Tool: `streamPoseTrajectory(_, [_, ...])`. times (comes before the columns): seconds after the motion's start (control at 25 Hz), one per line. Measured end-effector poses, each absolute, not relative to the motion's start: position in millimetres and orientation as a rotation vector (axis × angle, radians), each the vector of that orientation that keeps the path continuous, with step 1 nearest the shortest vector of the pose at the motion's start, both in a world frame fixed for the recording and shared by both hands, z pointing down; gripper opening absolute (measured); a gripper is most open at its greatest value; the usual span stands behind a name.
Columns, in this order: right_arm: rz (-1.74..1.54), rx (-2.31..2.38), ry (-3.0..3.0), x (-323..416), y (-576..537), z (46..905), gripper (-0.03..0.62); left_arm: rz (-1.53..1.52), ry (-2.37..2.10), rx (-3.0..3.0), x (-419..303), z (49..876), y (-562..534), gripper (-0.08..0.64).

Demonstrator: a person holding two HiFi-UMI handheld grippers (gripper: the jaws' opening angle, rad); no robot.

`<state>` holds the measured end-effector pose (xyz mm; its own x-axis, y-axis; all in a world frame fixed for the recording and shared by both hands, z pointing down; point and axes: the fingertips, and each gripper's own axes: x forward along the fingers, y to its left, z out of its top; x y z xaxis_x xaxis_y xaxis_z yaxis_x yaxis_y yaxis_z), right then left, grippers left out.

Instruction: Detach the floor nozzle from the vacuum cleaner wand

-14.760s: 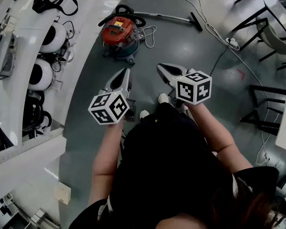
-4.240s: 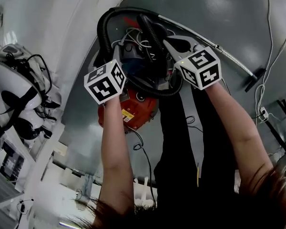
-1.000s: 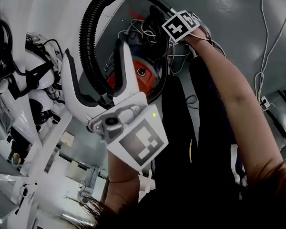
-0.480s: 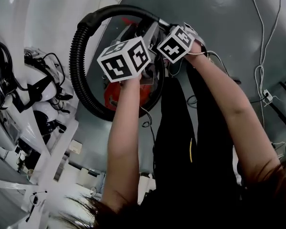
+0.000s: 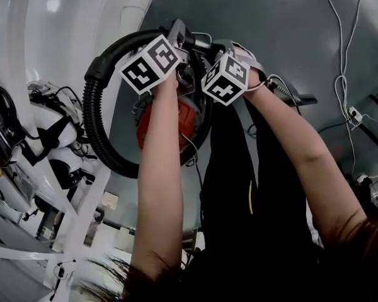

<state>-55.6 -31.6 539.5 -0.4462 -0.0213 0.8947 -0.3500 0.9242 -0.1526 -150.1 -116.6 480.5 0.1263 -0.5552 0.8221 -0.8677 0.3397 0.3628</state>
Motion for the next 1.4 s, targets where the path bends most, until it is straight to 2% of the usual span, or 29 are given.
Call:
streamPoseTrajectory(0.04, [0.387,0.265,-2.017,-55.1,-31.9,538.8,0.17,0.354,-1.535,1.368,-147.8,478.0,-120.2,0.164])
streamPoseTrajectory(0.28, [0.377,0.216,-2.088,-52.2,-38.5,536.6,0.176,0.225,-1.488,1.384,-140.2,473.3,-130.8,0.127])
streamPoseTrajectory(0.52, [0.367,0.237,-2.191,-66.0,-47.9,519.2,0.229,0.225,-1.491,1.385,-136.5,471.0,-133.5,0.127])
streamPoseTrajectory(0.64, [0.385,0.243,-2.226,-73.6,-50.5,516.5,0.175,0.229,-1.5,1.382,-137.9,470.4,-130.6,0.127])
streamPoseTrajectory(0.84, [0.43,0.158,-2.264,-83.8,-47.1,519.1,0.194,0.239,-1.532,1.388,-139.5,468.2,-128.2,0.13])
streamPoseTrajectory(0.88, [0.437,0.149,-2.259,-84.9,-47.4,519.5,0.165,0.244,-1.545,1.389,-139.6,468.0,-127.8,0.132])
streamPoseTrajectory(1.2, [0.426,0.175,-2.23,-84.7,-46.2,518.1,0.161,0.489,-1.633,1.357,-144.4,472.1,-123.7,0.192])
streamPoseTrajectory(1.4, [0.402,0.193,-2.155,-83.5,-46.1,520.3,0.161,0.495,-1.586,1.287,-144.8,477.2,-121.0,0.178])
